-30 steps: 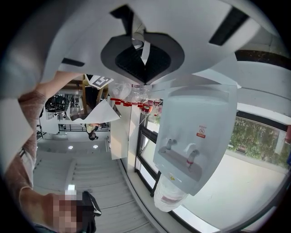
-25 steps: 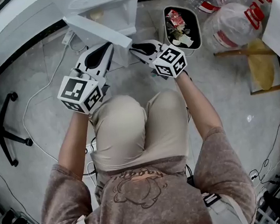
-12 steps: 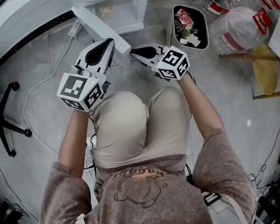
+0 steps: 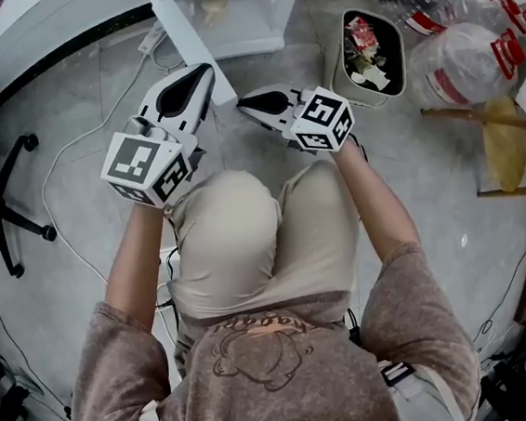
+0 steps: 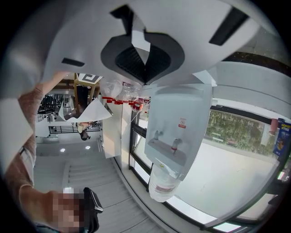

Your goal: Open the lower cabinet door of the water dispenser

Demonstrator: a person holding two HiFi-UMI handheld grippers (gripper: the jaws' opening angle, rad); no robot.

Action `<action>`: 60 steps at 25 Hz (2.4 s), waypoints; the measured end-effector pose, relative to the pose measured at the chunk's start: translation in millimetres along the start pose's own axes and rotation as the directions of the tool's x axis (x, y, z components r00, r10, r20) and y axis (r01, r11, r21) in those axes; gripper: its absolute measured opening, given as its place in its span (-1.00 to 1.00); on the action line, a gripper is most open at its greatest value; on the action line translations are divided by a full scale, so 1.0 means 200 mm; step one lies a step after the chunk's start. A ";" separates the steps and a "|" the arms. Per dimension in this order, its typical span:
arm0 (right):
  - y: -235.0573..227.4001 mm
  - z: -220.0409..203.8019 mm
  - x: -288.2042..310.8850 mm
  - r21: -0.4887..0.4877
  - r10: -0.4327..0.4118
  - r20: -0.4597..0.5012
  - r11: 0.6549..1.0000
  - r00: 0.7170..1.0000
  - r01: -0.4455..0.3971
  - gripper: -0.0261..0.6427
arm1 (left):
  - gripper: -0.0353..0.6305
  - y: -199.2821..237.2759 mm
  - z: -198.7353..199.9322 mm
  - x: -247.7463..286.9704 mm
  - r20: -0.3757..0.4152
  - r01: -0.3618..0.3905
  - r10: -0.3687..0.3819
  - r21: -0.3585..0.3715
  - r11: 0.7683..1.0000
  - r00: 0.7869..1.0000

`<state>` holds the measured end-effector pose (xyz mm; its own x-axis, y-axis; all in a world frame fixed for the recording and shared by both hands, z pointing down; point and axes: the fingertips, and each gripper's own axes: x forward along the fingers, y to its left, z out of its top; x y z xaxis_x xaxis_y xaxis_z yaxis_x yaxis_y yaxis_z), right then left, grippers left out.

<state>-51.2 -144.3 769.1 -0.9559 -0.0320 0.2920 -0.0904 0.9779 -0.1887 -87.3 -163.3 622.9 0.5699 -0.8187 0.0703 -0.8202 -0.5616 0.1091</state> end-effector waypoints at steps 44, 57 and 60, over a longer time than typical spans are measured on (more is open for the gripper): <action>0.03 0.70 -0.04 0.128 -0.030 0.106 0.992 0.994 0.016 -0.90 | -0.84 0.26 0.46 -0.13 -0.044 -0.080 0.077 -0.089 0.993 0.996; 0.10 1.34 -0.64 0.134 -0.271 0.126 0.958 0.954 0.255 -0.90 | -0.84 0.13 0.87 -0.09 -0.062 -0.078 0.072 -0.098 0.992 0.995; 0.20 1.44 -0.73 0.171 -0.290 0.126 0.948 0.949 0.268 -0.90 | -0.84 0.02 1.01 -0.17 -0.078 -0.085 0.077 -0.106 0.991 0.994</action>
<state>4.3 -161.0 449.3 -0.9156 -0.3403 0.2140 -0.3893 0.8833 -0.2610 -120.2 -162.7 421.6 0.5073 -0.8476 0.1556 -0.8558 -0.4742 0.2068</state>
